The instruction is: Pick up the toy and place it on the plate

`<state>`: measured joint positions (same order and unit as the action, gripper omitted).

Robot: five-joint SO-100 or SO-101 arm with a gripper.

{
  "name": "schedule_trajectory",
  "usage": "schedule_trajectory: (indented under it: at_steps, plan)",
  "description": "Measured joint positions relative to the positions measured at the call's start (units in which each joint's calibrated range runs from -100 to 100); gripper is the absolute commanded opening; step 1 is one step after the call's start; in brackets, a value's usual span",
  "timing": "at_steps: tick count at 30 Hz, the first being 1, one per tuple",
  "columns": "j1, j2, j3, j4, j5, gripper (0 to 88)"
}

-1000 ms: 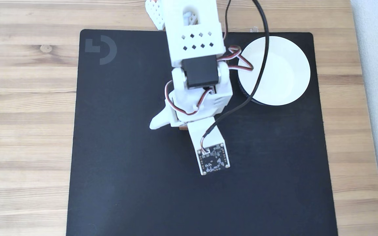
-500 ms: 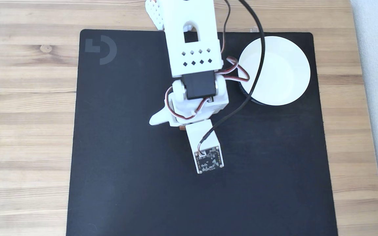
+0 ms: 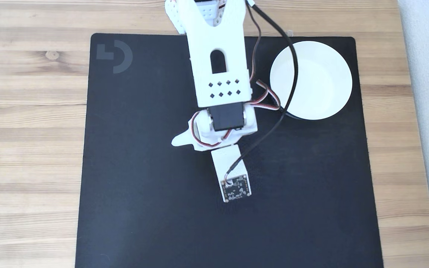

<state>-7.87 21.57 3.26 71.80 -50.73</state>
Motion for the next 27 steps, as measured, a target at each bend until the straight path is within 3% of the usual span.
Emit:
schedule_trajectory:
  at_steps: [18,23,24,27]
  plan:
    - [0.0,1.25,-0.38,-0.76,0.0,45.0]
    - [0.0,1.25,-0.38,-0.76,0.0,20.1]
    - [0.0,1.25,-0.38,-0.76,0.0,7.9]
    - [-0.08,1.25,-0.38,-0.76,-1.39,2.2]
